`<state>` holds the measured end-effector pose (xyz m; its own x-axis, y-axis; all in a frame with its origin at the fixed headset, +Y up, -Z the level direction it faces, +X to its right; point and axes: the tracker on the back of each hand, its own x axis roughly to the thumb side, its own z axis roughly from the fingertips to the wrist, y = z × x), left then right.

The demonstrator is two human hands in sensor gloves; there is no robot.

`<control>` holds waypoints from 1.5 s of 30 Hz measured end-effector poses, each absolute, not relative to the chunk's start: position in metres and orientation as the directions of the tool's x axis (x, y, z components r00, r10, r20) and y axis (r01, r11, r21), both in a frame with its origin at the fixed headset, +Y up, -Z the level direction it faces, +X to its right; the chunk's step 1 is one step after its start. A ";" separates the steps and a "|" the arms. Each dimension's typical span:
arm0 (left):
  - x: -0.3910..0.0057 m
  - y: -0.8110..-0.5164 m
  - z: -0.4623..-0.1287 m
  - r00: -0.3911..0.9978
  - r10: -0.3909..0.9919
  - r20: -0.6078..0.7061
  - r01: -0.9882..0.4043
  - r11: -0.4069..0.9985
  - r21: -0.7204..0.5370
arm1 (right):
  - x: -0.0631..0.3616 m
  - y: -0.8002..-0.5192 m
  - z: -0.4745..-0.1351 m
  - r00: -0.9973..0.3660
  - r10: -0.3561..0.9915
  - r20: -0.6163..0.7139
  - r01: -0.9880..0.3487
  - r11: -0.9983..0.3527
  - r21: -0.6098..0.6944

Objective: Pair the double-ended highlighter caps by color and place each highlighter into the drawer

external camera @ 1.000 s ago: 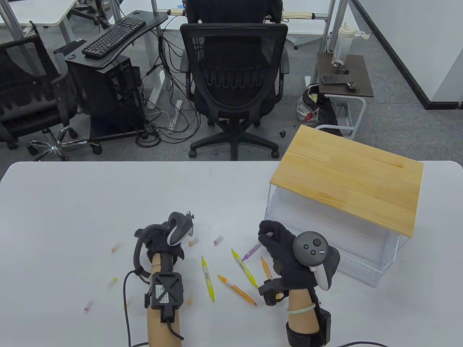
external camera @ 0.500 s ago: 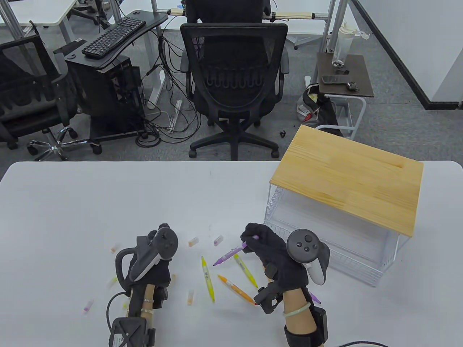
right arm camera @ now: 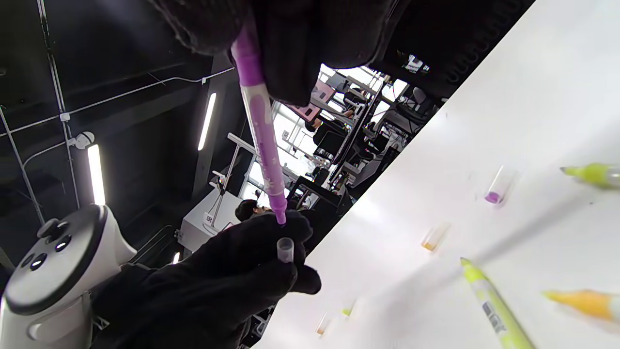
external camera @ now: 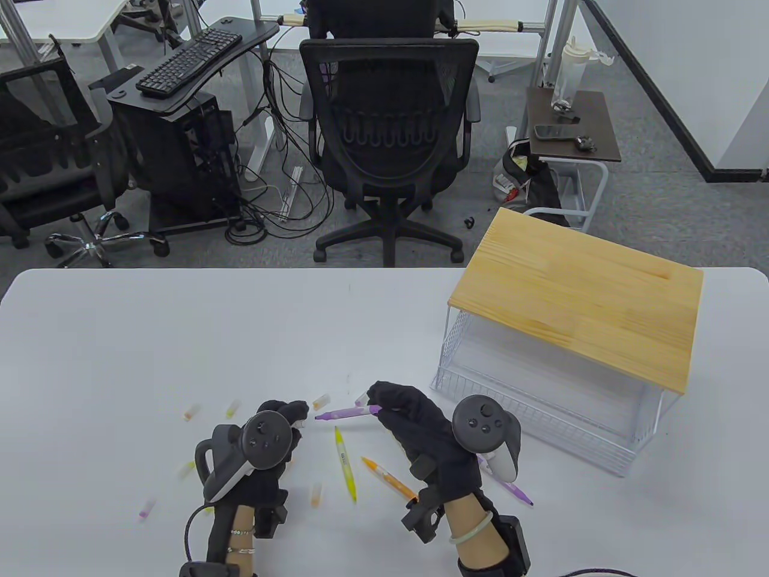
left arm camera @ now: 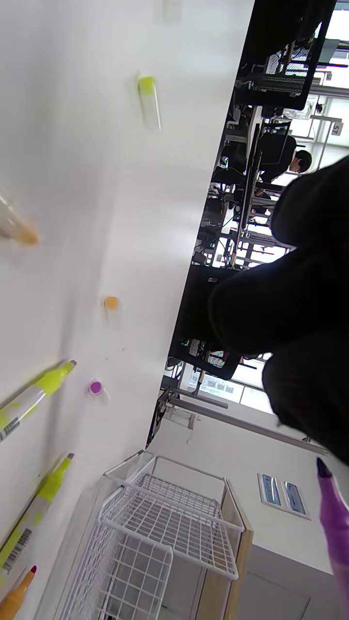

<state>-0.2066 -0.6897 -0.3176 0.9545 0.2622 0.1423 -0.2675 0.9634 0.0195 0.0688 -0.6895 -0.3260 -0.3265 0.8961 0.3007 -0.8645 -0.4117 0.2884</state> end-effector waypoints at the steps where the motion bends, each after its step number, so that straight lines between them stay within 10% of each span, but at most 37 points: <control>1: -0.205 -0.689 -0.317 0.951 0.270 0.150 -0.276 0.961 0.020 | 0.068 -0.689 -0.326 -0.324 0.897 0.301 -0.863 -0.410 0.294; 16: -0.196 -0.683 -0.309 0.933 0.288 0.215 -0.297 0.955 0.014 | 0.066 -0.699 -0.327 -0.361 0.895 0.263 -0.840 -0.434 0.325; 29: -0.204 -0.663 -0.288 0.955 0.189 0.228 -0.210 0.975 0.073 | 0.038 -0.704 -0.311 -0.846 0.431 0.314 -0.473 -0.879 -0.068; 45: -0.182 -0.672 -0.287 0.967 0.025 0.253 -0.082 0.973 0.215 | 0.045 -0.697 -0.307 -0.849 0.403 0.342 -0.470 -0.872 -0.140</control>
<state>-0.1822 -0.6715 -0.2872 0.9670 0.0253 0.2534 -0.0818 0.9731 0.2153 0.0449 -0.6970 -0.3067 -0.8490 0.4028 0.3420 -0.4699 -0.8715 -0.1401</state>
